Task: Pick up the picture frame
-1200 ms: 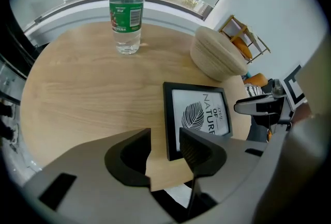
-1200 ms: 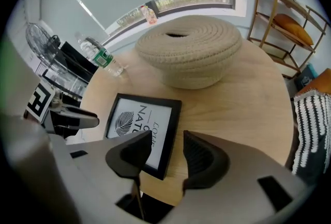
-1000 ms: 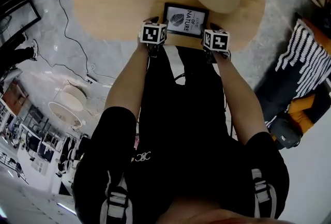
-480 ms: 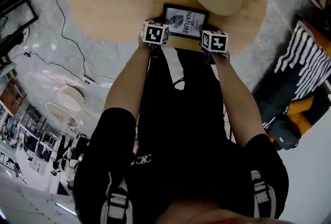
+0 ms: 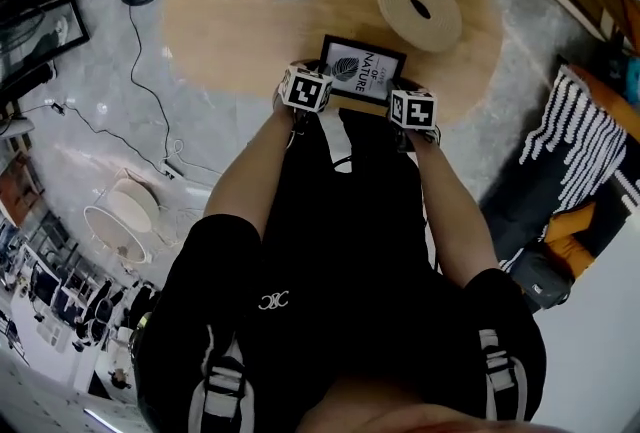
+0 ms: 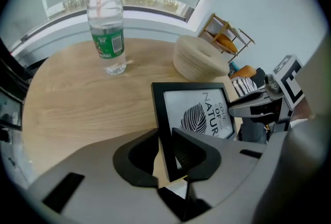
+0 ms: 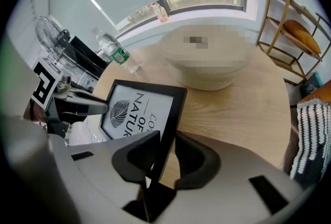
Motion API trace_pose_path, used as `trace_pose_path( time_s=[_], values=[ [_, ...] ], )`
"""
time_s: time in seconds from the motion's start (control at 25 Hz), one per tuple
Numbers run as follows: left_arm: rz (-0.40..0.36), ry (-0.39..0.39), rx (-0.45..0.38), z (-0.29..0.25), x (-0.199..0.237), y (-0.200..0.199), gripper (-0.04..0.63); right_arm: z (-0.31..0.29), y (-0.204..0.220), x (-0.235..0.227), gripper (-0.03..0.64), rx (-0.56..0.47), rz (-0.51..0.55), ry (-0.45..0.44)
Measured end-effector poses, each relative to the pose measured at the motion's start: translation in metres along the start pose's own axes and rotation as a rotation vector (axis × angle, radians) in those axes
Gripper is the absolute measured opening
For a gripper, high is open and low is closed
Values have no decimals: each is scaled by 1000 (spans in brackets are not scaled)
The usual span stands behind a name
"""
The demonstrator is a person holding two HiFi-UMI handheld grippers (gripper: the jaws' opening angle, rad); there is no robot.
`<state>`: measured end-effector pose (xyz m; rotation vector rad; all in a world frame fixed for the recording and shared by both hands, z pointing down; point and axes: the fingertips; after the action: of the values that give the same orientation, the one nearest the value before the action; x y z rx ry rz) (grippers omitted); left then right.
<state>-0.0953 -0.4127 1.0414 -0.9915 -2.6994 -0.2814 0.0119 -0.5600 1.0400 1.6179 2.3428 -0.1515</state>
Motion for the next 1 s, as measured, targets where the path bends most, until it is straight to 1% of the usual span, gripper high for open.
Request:
trace_pose_path(
  time_s=[0.12, 0.28, 0.44, 0.6, 0.76, 1.0],
  values=[
    [-29, -16, -87, 57, 2, -23, 98, 41, -22, 25, 104, -79, 4, -3],
    [-50, -22, -192, 135, -5, -46, 98, 108, -51, 54, 104, -193, 28, -7],
    [-61, -23, -309, 219, -9, -70, 97, 181, -85, 87, 101, -322, 62, 14],
    [-108, -50, -447, 302, -17, -96, 92, 252, -113, 117, 101, -463, 99, 44],
    [-171, -78, -577, 381, -29, -116, 92, 334, -138, 146, 97, -638, 118, 62],
    [-264, -128, -822, 496, -47, -155, 92, 445, -187, 180, 91, -909, 180, 107]
  ],
)
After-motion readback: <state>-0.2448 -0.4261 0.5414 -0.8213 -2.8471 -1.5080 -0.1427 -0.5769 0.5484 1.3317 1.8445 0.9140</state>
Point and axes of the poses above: the fingertips, and each gripper's own axes: z backward along the fingers, x to its left, y out of its underside, and after that the axes turned 6 degrees about x, right-handed
